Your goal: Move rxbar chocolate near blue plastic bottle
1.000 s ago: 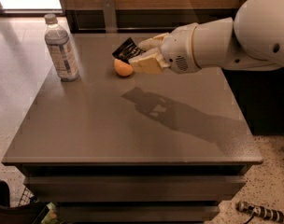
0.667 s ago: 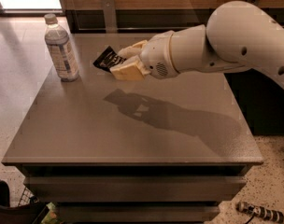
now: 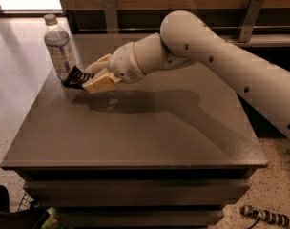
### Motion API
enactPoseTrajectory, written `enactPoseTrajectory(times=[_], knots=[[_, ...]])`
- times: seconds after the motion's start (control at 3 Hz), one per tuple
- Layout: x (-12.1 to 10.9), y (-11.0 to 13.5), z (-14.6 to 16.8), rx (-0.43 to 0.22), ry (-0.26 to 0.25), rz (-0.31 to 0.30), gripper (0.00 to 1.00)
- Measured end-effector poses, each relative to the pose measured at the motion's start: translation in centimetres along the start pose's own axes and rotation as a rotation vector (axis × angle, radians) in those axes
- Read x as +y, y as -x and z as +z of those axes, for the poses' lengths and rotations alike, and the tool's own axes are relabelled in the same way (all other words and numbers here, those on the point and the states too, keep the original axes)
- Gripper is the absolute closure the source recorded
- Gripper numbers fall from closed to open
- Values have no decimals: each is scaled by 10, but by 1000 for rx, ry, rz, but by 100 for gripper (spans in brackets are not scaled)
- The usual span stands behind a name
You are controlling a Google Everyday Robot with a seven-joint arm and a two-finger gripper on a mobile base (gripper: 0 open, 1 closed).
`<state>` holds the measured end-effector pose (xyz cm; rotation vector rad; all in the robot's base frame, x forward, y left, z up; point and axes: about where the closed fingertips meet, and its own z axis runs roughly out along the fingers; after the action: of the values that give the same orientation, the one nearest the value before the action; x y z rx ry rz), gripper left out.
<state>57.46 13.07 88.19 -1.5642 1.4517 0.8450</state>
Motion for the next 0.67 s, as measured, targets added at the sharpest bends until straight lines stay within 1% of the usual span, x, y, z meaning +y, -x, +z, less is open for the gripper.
enactPoseTrajectory(times=[0.33, 0.67], knots=[[-3, -2, 24, -17, 79, -19, 98], [-1, -1, 24, -16, 75, -18, 75]])
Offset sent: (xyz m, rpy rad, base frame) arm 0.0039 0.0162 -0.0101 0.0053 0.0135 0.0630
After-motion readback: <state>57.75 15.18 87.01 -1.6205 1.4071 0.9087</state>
